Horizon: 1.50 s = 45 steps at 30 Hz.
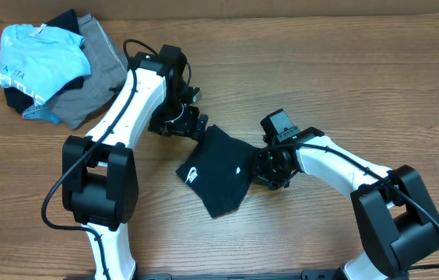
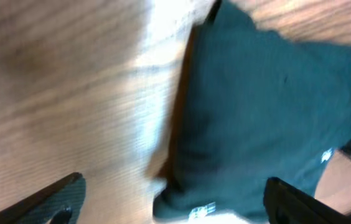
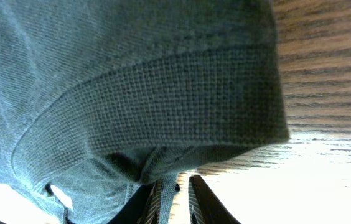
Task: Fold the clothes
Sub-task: 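Carry the folded shirt with the left gripper onto the clothes pile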
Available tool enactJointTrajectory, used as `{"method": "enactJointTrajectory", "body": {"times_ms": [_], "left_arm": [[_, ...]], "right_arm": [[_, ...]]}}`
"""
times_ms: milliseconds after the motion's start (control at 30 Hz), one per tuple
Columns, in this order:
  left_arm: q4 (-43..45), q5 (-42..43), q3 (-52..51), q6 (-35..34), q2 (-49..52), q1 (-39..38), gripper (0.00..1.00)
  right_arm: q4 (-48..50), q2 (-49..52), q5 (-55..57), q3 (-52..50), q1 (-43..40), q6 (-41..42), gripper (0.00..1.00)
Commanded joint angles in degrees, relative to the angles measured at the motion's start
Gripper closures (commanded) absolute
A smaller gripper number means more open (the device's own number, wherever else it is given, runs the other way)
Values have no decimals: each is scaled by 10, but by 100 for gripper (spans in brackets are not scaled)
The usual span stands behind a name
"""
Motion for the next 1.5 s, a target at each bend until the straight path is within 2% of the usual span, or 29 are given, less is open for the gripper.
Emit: {"method": "enactJointTrajectory", "body": {"times_ms": [0, 167, 267, 333, 533, 567, 633, 700, 733, 933, 1133, 1200, 1333, 1467], "left_arm": [[36, 57, -50, 16, 1, 0, 6], [75, 135, -92, 18, 11, -1, 8], [85, 179, -105, 24, 21, -8, 16], [86, 177, -109, 28, 31, -17, 17], [99, 176, -115, 28, 81, -53, 32], [102, 177, -115, 28, 90, -60, 37], [104, 178, -115, 28, 104, -70, 58], [99, 178, -115, 28, 107, -75, 89], [96, 178, -113, 28, 107, -75, 96], [16, 136, -45, 31, 73, -47, 96], [-65, 76, 113, 40, 31, 41, 96], [-70, 61, 177, 40, 29, 83, 96], [-52, 81, 279, 39, 29, 174, 96], [19, 107, 315, 12, 29, 271, 96]], "right_arm": [[2, 0, -5, -2, 1, -2, 81], [2, 0, -5, -2, 1, -2, 81], [5, 0, -5, -2, 1, -2, 81], [8, 0, -5, -2, 1, -2, 81], [10, 0, -5, -2, 1, -2, 81], [10, 0, -5, -2, 1, -2, 81], [10, 0, -5, -2, 1, -2, 81], [9, 0, -9, -2, 1, -2, 81], [8, 0, -13, -2, 1, -2, 82], [-40, -29, -85, 18, -22, -4, 85], [-83, -129, -87, 57, -61, -19, 84], [-83, -160, -87, 62, -69, -19, 83], [-84, -200, -84, 63, -82, -19, 82], [-90, -205, -81, 63, -82, -19, 81]]}}
